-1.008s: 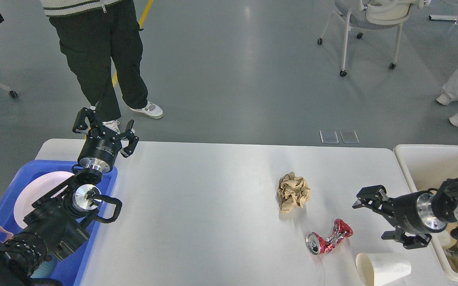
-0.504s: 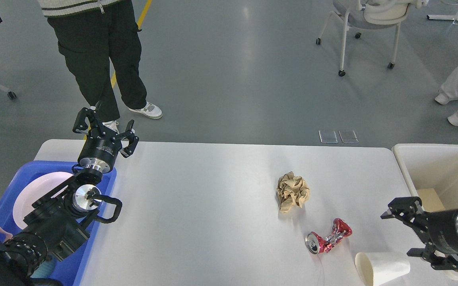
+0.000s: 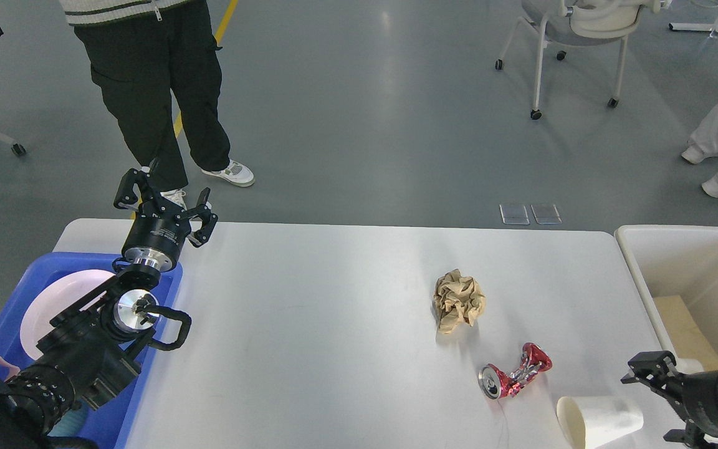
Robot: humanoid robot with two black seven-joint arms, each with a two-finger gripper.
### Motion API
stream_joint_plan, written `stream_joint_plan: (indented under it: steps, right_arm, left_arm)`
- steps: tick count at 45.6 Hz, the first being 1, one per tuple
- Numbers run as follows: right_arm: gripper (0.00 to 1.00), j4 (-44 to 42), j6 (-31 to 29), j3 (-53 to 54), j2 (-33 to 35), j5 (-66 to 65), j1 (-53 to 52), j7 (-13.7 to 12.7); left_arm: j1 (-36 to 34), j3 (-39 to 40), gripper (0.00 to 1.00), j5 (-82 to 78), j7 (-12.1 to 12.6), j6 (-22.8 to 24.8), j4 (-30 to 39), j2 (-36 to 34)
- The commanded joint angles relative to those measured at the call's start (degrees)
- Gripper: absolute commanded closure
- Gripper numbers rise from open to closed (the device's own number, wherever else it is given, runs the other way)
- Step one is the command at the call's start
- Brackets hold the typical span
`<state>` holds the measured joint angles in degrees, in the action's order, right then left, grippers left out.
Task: Tidy desktop
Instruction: 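Grasp the second white paper cup with the right gripper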
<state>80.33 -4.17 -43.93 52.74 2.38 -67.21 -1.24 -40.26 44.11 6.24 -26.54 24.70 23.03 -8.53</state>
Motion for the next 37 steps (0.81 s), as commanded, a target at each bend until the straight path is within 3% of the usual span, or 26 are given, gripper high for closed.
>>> stream_joint_plan:
  steps: [1,9,15,17,21,25,31,37]
  right_arm:
    - [0.00,-1.5,0.1,4.1,-1.2,2.2,4.4,-0.3]
    - [0.00,-9.3,2.9,4.6,-7.0,3.3,9.8,-0.3]
    - [0.02,-9.8,3.3,5.9,-7.7,7.4,10.5,0.0]
    - [0.13,-9.6,3.3,6.0,-7.7,8.0,10.4,0.0]
    - [0.70,-9.2,3.3,5.8,-8.4,7.9,10.5,0.1]
    - [1.00,-9.1,3.7,5.6,-9.2,7.9,10.4,0.1]
    - [1.00,-6.5,4.6,5.9,-8.2,7.7,9.9,0.0]
    - [1.00,-3.4,9.4,6.8,-5.5,7.9,9.5,-0.3]
  left_arm:
    - [0.0,0.0,0.02,0.0,0.0,-0.1,0.0,0.0]
    - [0.0,-0.1,0.02,0.0,0.0,0.0,0.0,0.0]
    - [0.0,0.0,0.02,0.0,0.0,0.0,0.0,0.0]
    - [0.0,0.0,0.02,0.0,0.0,0.0,0.0,0.0]
    - [0.0,-0.1,0.02,0.0,0.0,0.0,0.0,0.0]
    - [0.0,-0.1,0.02,0.0,0.0,0.0,0.0,0.0]
    - [0.0,0.0,0.02,0.0,0.0,-0.1,0.0,0.0]
    - [0.0,0.0,0.02,0.0,0.0,0.0,0.0,0.1]
